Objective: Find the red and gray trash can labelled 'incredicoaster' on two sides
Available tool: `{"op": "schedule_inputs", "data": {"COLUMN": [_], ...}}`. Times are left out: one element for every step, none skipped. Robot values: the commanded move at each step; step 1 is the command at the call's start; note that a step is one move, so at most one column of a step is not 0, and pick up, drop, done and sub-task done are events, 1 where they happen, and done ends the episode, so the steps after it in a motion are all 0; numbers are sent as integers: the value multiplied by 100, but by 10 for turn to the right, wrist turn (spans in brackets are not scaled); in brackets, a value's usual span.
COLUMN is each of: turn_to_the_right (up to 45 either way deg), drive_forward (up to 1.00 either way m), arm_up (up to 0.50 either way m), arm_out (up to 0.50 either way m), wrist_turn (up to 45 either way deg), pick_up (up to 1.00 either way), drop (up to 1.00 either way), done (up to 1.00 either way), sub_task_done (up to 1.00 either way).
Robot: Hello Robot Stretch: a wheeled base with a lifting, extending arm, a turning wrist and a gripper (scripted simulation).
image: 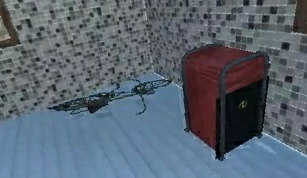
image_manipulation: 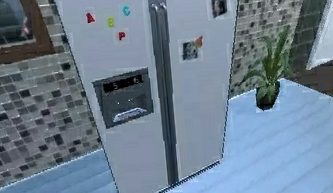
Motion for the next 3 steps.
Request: {"op": "schedule_inputs", "data": {"turn_to_the_right": [0, 300, 0], "drive_forward": [75, 0, 0], "arm_up": [0, 0, 0], "arm_out": [0, 0, 0], "wrist_turn": [0, 0, 0], "pick_up": [0, 0, 0], "drop": [0, 0, 0], "done": [0, 0, 100], "sub_task_done": [0, 0, 0]}}
